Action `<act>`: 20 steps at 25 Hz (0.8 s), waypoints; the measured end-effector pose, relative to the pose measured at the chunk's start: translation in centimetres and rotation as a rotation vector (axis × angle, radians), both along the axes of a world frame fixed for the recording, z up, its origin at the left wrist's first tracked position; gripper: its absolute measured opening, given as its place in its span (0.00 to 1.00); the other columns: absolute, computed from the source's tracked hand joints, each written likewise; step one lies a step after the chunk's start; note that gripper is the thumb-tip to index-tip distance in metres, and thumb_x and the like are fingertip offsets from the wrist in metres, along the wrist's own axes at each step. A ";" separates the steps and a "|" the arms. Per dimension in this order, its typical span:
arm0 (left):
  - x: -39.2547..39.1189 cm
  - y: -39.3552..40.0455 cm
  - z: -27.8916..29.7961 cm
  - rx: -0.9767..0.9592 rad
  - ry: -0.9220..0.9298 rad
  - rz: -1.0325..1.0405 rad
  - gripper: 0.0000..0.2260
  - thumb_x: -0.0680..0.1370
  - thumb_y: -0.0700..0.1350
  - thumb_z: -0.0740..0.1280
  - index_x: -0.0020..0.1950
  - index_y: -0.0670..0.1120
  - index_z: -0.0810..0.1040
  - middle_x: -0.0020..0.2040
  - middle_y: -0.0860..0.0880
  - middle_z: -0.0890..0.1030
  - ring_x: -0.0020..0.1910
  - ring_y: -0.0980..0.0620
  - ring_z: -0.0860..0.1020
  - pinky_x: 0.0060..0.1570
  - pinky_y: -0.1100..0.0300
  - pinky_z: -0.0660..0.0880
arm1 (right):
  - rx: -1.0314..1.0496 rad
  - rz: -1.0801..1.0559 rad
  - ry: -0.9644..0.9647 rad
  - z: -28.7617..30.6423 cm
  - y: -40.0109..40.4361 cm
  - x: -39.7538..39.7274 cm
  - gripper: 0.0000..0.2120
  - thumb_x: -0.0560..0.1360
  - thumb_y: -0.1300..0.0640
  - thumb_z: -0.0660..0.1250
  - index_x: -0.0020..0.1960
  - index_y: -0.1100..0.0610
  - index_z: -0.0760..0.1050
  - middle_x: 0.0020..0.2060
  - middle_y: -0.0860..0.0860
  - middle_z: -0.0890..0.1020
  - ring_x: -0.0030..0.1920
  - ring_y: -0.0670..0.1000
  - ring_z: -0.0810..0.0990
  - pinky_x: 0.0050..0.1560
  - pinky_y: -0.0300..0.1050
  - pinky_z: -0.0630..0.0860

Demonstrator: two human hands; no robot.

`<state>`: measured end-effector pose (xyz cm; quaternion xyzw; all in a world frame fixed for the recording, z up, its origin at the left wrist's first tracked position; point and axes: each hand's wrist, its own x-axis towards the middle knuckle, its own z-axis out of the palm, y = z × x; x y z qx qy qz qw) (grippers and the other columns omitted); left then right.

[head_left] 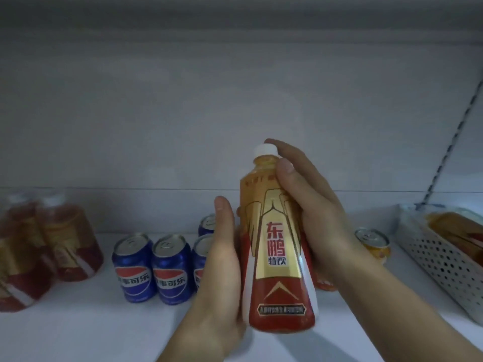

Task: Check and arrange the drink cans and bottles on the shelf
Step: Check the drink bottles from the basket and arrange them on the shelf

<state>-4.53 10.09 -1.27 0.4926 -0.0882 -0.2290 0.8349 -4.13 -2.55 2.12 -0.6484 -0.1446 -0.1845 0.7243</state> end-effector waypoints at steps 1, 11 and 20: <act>0.0 0.2 0.1 0.004 -0.022 0.025 0.32 0.72 0.70 0.53 0.53 0.50 0.86 0.51 0.42 0.87 0.49 0.44 0.87 0.50 0.49 0.80 | -0.082 -0.027 -0.060 0.2 0.0 -0.2 0.20 0.77 0.46 0.70 0.68 0.43 0.75 0.48 0.55 0.87 0.46 0.58 0.88 0.45 0.54 0.85; -0.3 -0.2 -0.6 0.199 -0.067 0.188 0.29 0.69 0.71 0.55 0.57 0.58 0.83 0.48 0.52 0.88 0.49 0.50 0.86 0.62 0.43 0.77 | -0.191 -0.028 0.020 -0.5 0.1 0.6 0.22 0.74 0.42 0.69 0.68 0.36 0.71 0.53 0.50 0.86 0.50 0.52 0.88 0.52 0.51 0.84; -0.1 -0.2 -1.2 0.141 -0.073 0.142 0.32 0.65 0.76 0.55 0.55 0.59 0.85 0.56 0.50 0.86 0.57 0.47 0.84 0.66 0.41 0.73 | 0.070 -0.065 0.055 -0.3 -0.6 0.3 0.19 0.75 0.43 0.68 0.64 0.47 0.78 0.54 0.62 0.85 0.53 0.68 0.85 0.57 0.71 0.80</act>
